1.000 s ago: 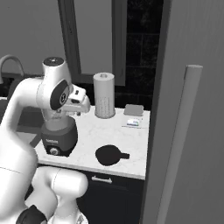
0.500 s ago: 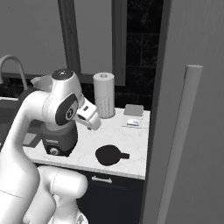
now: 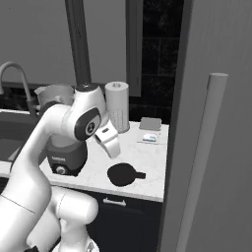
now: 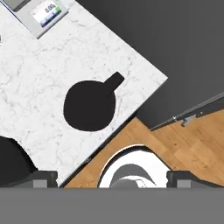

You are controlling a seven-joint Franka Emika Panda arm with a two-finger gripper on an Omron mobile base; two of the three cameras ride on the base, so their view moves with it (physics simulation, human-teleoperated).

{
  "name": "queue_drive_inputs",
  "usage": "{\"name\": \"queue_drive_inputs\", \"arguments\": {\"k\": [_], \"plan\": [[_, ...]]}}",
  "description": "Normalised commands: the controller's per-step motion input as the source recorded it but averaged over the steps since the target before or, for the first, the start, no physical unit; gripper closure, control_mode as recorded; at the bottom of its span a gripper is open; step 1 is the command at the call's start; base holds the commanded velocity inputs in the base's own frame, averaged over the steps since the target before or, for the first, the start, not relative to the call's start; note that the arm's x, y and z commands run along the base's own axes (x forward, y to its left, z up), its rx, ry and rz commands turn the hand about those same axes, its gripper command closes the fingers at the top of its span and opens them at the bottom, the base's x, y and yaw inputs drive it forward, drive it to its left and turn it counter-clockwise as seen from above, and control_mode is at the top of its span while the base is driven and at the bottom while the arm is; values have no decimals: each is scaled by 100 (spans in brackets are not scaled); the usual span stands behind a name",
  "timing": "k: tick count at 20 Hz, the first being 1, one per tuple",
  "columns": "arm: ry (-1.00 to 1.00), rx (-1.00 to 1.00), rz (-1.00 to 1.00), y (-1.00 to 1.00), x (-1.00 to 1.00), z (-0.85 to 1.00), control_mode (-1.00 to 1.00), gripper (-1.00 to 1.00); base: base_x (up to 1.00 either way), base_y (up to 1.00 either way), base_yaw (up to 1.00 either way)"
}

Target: Close the lid blender by securely placing the lid on top.

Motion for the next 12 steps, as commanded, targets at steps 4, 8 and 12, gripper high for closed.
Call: {"name": "queue_drive_inputs", "arguments": {"k": [4, 8, 12], "plan": [[10, 0, -17, -2, 51, -57, -100, -100, 0, 0, 0], [2, 0, -6, -7, 51, -46, -100, -100, 0, 0, 0], [0, 6, -7, -25, 42, -32, -100, -100, 0, 0, 0]]}}
